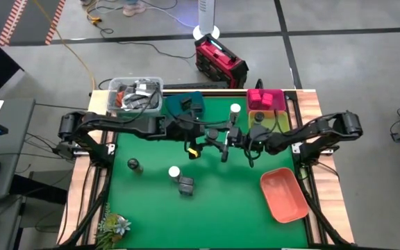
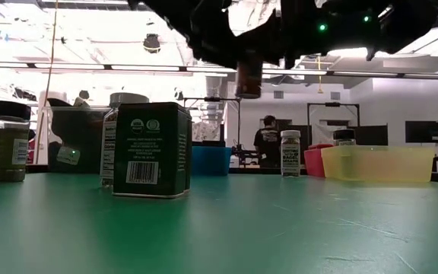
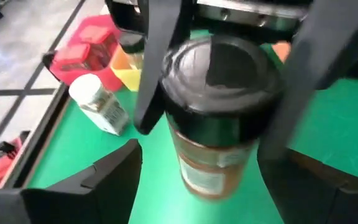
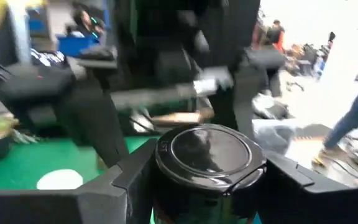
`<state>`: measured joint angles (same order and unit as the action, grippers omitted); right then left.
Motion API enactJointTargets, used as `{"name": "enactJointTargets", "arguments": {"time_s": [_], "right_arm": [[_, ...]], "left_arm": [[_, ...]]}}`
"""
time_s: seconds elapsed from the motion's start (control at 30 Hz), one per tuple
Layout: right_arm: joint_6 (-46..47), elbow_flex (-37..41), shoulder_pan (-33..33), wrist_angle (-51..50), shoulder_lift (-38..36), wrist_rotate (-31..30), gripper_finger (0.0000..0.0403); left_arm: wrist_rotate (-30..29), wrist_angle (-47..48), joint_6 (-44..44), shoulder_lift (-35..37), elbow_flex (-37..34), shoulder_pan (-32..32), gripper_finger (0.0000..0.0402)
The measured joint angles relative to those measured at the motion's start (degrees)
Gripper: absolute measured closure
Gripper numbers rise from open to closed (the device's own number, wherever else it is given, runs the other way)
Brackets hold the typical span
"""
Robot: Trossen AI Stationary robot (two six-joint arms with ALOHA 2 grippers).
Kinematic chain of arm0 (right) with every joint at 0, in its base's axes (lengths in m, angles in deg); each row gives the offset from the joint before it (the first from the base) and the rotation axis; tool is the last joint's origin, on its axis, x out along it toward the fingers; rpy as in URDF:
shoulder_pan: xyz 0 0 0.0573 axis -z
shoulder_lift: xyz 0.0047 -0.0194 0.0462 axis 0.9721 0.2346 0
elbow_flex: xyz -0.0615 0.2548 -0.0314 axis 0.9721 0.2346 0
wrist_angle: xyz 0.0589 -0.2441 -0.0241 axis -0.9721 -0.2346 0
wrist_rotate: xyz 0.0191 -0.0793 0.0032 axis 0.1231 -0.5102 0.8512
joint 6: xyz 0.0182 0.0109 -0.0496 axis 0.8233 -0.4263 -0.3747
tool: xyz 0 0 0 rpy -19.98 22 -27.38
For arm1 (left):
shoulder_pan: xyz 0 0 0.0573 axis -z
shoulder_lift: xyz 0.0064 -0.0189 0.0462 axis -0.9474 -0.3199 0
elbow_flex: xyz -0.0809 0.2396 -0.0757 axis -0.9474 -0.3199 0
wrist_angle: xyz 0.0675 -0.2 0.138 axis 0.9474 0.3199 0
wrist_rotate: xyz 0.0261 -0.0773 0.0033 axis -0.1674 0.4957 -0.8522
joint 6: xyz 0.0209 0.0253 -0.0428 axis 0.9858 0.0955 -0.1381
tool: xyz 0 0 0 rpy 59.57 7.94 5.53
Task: Sort spices by type
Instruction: Put the black seasoning from the middle left into the yellow bin
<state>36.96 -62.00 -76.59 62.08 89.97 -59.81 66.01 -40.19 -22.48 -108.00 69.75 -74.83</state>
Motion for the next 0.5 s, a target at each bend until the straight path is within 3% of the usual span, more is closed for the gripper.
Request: {"name": "enactJointTargets", "arguments": {"time_s": [0.13,0.3,0.5], "right_arm": [[-1.0,0.0,0.0,-10.7,-6.2,-5.5,0.0166],[0.0,0.2,-0.2,-28.3,-15.5,-14.7,0.0165],[3.5,8.6,0.3,-32.8,-25.9,-24.1,0.0164]], "left_arm": [[0.0,7.2,0.4,0.1,2.9,0.0,0.0095],[0.0,7.4,-0.4,1.4,1.2,0.2,0.0095],[-3.7,2.1,-0.3,4.5,-4.3,2.3,0.0095]]}}
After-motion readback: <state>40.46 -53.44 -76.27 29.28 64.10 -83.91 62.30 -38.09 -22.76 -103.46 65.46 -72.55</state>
